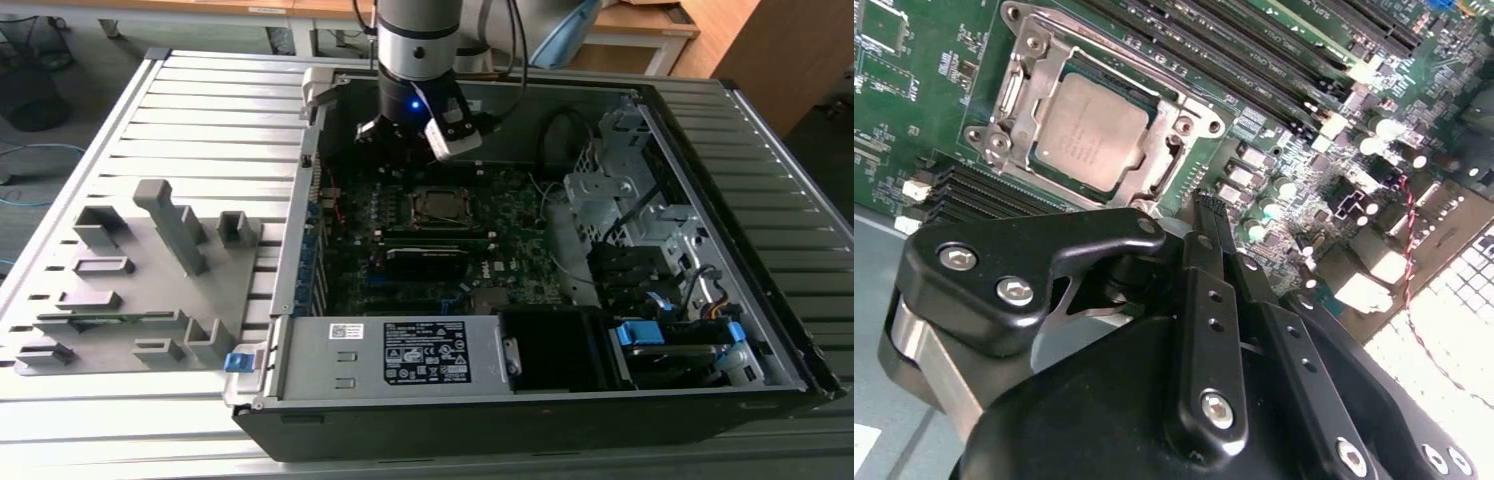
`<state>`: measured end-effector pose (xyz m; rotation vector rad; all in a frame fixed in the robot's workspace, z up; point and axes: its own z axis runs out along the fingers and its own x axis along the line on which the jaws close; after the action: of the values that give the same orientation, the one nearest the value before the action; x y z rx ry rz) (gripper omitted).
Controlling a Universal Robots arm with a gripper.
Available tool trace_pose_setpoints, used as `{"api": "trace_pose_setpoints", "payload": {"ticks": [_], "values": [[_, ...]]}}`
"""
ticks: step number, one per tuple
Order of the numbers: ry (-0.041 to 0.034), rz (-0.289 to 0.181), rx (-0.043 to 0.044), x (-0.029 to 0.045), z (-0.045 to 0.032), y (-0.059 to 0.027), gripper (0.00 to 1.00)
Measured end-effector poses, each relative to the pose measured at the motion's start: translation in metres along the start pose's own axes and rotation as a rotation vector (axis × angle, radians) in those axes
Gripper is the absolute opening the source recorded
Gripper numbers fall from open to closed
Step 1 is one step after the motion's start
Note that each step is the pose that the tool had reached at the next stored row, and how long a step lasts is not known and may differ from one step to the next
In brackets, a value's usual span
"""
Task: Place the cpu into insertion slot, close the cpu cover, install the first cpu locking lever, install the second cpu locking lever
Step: 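Install the first cpu locking lever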
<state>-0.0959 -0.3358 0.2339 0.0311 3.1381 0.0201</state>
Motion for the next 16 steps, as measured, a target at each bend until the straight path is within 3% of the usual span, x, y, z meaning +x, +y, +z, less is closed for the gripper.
{"api": "trace_pose_setpoints", "payload": {"ticks": [16], "values": [[-0.0009,0.0,-0.0001,0.0024,-0.0043,0.0,0.1]]}}
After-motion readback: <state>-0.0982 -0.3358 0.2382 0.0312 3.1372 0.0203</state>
